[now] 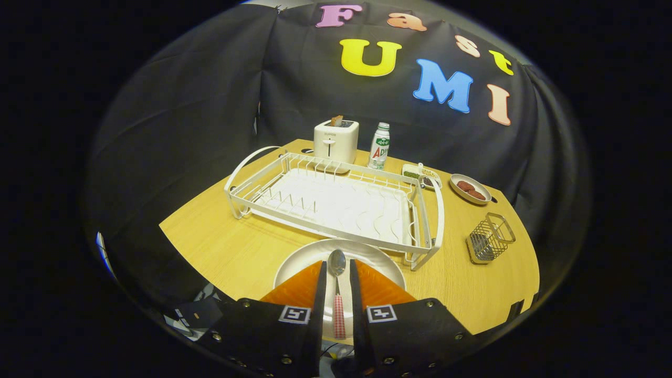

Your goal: Take the plate from the dish rack, then take the spoon from the basket and place it into the plate.

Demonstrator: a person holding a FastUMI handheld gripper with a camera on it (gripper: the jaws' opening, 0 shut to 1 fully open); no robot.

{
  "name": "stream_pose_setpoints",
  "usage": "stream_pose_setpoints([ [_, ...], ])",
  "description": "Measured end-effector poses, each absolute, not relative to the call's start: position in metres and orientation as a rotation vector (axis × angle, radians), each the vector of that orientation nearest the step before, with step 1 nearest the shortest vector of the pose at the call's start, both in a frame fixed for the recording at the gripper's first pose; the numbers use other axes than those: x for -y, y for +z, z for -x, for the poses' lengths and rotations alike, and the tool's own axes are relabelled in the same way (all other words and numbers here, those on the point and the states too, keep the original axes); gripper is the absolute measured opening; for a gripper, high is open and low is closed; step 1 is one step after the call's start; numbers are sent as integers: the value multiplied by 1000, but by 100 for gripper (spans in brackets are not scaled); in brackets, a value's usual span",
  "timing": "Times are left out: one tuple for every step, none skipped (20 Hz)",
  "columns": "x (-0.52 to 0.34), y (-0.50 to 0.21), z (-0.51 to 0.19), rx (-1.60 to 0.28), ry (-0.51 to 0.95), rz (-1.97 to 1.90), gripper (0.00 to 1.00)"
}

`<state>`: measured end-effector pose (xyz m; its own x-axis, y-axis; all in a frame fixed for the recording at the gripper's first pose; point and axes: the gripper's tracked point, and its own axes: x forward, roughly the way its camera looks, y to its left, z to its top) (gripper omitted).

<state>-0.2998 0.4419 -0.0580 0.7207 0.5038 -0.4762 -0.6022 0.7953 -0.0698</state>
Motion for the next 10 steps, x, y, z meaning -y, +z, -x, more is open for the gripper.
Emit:
stream_pose_setpoints([
  [-443,-53,300,-441,617,227,25],
  [-443,-49,301,-428,615,228,25],
  [-442,-43,301,-412,608,228,28],
  [-441,-47,301,-392,600,222,63],
  [-442,-36,304,-371,607,217,99],
  [-447,-30,302,-359,610,211,96],
  [-447,-27,302,-354,609,210,97],
  [-447,-25,301,-348,608,209,97],
  [-448,-20,301,-341,604,206,97],
  [-448,-16,299,-332,603,202,97],
])
